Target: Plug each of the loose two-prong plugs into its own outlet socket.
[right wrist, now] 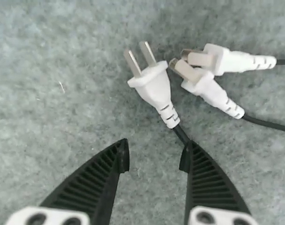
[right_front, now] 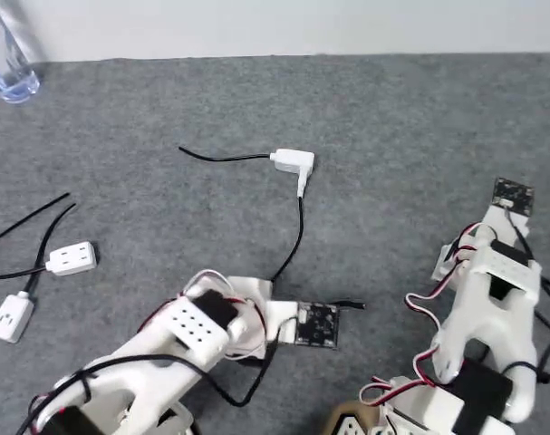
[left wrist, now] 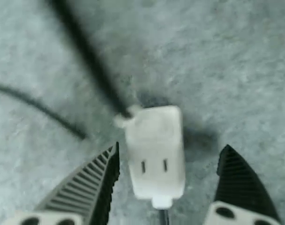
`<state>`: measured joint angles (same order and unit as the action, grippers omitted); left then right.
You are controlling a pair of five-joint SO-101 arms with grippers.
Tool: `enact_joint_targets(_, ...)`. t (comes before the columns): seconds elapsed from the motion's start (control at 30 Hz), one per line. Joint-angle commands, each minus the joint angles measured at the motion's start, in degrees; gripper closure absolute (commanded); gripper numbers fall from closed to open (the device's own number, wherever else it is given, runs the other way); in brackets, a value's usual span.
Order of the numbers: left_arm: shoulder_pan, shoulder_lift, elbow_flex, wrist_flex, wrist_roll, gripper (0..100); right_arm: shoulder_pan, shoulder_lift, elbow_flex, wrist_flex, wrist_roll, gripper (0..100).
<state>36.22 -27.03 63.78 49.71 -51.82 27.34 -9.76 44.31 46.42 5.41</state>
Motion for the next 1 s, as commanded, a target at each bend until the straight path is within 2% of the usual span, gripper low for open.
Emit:
enact_joint_targets(0.0, 1.41, 3.60, -4.44, -0.97, -0.53, 68, 0.66, 0.13, -2.90, -0.04, -0.62, 81.8)
enact_joint_targets(0.17, -1.32, 11.69, -9.10, -0.88, -0.53, 68, 0.31, -0.22, -2.81, -0.04, -0.26, 81.8)
enact_joint_targets(0.27, -2.02, 16.53, -14.02, 2.29, -0.53, 69, 0.31, -0.04, -2.73, -0.13, -0.26, 81.9)
enact_joint_targets(0.4, -2.29, 21.01, -18.42, 3.87, -0.53, 83, 0.31, 0.13, -2.73, -0.22, -0.26, 82.3)
enact_joint_targets(0.53, -2.02, 22.15, -18.68, 3.87, -0.53, 99, 0.31, 0.13, -2.64, -1.01, -0.35, 91.7)
enact_joint_targets(0.7, -2.46, 20.57, -20.18, 4.66, -0.35, 99, 0.22, 0.13, -2.64, -1.19, -0.26, 94.6)
enact_joint_targets(0.97, -2.02, -1.67, -31.25, 25.67, 2.02, 99, 0.22, 0.22, -2.64, -1.19, -0.26, 94.6)
